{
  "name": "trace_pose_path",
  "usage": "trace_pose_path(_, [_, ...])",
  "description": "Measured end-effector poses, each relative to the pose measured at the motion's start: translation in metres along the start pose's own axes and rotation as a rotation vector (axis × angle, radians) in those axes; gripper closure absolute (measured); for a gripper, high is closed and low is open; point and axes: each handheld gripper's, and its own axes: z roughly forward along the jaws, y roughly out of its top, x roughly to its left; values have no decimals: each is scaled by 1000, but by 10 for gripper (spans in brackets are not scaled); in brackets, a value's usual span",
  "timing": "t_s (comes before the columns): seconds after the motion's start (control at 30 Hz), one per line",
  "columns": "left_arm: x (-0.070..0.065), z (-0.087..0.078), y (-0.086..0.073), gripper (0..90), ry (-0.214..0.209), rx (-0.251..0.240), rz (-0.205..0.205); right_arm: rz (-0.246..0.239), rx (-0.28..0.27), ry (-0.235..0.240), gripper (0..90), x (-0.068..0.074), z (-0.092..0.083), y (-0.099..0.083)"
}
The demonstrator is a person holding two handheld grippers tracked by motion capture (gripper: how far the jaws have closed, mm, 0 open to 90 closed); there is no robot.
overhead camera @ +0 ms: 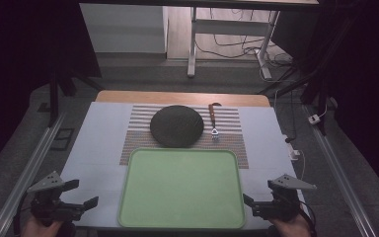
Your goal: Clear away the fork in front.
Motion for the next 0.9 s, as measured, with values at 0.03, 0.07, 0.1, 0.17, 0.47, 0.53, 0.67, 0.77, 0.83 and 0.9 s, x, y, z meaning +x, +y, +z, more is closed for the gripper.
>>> trace_pose_path(0.03, [0,0,0,0,-1,2,4,1,6,2,0,0,0,0])
trace_pose_path(0.07, [-1,1,0,0,0,5,6,2,9,-2,0,0,1,0])
trace_pose_path(0.1, [-1,1,0,0,0,10,12,0,15,-4,0,0,1,0])
trace_pose_path(0.17, [-2,2,1,0,1,18,23,-8,25,-6,0,1,2,1])
trace_pose_path(0.47, [-3,4,2,1,-5,47,40,-31,53,-9,0,3,5,2])
trace_pose_path(0.53, [-3,4,2,1,-5,45,38,-27,54,-10,0,3,5,2])
trace_pose_path(0.67, [-2,4,2,1,-28,38,16,-14,55,-11,0,2,5,2])
trace_pose_path(0.77, [-1,4,2,0,-32,38,9,-11,55,-11,0,2,5,2])
trace_pose_path(0.83, [-1,4,2,0,-32,39,7,-14,57,-11,0,2,6,2])
trace_pose_path(0.9, [-1,4,2,0,-33,41,8,-17,58,-11,0,2,6,2])
